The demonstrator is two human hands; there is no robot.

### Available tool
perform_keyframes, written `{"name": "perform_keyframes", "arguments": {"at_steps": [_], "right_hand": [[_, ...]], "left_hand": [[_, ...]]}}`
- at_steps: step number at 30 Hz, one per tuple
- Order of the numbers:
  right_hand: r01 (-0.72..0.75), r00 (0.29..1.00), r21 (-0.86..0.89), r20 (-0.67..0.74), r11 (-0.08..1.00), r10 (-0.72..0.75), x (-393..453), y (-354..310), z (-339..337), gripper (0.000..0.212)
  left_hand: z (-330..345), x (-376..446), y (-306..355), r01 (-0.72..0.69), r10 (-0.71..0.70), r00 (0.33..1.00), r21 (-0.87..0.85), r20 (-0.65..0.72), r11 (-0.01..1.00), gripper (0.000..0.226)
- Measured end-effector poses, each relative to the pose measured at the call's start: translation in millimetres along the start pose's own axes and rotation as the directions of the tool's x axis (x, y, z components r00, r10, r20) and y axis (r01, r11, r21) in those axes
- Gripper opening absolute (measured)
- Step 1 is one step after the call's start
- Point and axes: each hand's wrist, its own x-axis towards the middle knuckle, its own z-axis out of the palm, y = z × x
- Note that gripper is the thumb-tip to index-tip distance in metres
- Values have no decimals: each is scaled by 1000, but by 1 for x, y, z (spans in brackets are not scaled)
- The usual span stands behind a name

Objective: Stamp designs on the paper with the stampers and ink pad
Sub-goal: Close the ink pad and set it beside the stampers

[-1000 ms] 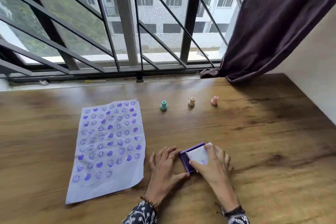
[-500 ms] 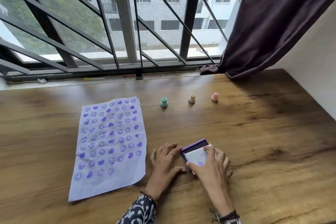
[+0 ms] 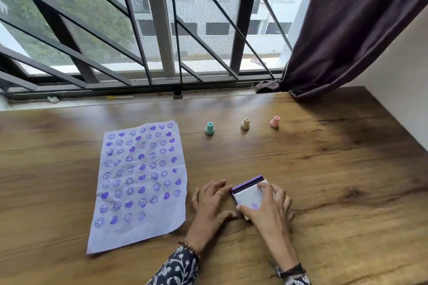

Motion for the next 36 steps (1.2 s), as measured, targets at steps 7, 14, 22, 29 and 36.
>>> {"name": "perform_keyframes", "arguments": {"at_steps": [7,14,22,29,36], "right_hand": [[21,1000,42,7,999,-21,9,-7,0,76],[34,999,445,12,895,-44,13,22,-17,46],[33,999,563,-25,826,-23,27,50,-21,35],[34,974,477,-214,878,78,97,64,-35,28],[13,948,477,-285,879,140,164,70,-48,29]], "left_hand": [[-2,-1,2,-6,6,1000,36,-5,999,65],[-5,-9,6,31,-31,998,-10,-60,999,60],[18,7,26,47,-40,993,63,-106,997,61],[55,84,68,80,-75,995,87,-64,993,53],[80,151,102,120,-116,991,64,-71,991,49]]}}
